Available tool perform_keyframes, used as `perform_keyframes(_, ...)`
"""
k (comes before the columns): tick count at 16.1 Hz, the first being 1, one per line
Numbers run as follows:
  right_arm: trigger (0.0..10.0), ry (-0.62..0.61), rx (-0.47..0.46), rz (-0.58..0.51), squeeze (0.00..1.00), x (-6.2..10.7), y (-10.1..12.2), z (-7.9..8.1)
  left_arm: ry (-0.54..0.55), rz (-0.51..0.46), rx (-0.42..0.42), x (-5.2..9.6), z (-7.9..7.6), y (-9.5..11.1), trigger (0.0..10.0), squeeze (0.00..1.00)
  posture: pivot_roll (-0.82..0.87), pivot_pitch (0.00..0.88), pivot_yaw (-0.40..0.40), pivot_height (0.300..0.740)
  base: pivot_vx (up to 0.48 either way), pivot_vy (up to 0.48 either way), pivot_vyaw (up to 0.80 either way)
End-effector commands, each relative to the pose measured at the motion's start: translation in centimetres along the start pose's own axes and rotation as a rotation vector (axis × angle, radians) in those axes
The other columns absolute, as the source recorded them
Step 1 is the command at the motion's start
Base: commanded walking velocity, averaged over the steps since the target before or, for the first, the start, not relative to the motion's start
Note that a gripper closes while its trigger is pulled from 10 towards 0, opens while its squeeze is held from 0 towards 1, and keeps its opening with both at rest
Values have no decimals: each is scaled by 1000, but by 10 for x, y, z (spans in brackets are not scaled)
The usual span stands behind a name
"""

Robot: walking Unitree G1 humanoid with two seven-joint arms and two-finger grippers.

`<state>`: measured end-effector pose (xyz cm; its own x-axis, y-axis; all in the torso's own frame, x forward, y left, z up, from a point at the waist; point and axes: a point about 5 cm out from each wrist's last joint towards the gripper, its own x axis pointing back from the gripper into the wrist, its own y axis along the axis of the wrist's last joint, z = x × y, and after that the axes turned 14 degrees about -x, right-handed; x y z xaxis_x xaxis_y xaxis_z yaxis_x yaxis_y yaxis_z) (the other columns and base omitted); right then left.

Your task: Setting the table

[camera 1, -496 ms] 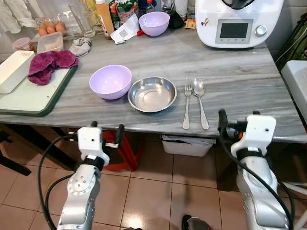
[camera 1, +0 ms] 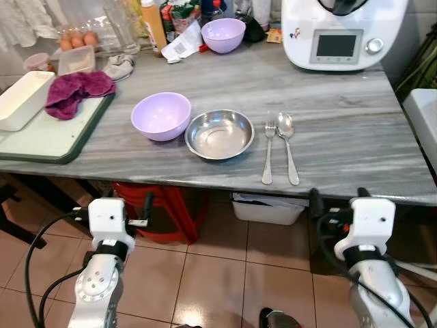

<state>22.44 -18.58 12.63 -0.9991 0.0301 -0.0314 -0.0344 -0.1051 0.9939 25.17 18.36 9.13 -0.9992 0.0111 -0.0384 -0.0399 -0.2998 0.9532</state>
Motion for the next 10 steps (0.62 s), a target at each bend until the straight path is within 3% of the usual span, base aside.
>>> perform_keyframes(1, 10000, 22, 14, 22, 0, 7, -1, 1, 0, 8, -33, 0, 1, -1, 10000, 0, -135, 144, 112, 740, 0, 0, 0)
perform_keyframes(3, 10000, 21, 49, 25, 0, 7, -5, -1, 30, 20, -31, -4, 5, -2, 10000, 0, -134, 142, 118, 740, 0, 0, -400)
perform_keyframes(5, 10000, -27, 9, -2, 0, -2, -3, 2, 39, 32, -28, -2, 7, -2, 10000, 0, -122, 157, 107, 740, 0, 0, -800)
perform_keyframes(7, 10000, -106, -34, -18, 0, -11, -3, 4, 41, 29, -53, -3, 4, -1, 10000, 0, -116, 163, 89, 740, 0, 0, 0)
perform_keyframes(8, 10000, -111, -11, -42, 0, -12, 0, 6, 47, 28, -48, -6, 4, 1, 10000, 0, -116, 163, 89, 740, 0, 0, 0)
perform_keyframes(10, 10000, -169, -37, -33, 0, -11, -2, -4, 72, 31, -39, -11, 5, 3, 10000, 0, -122, 173, 81, 740, 0, 0, -400)
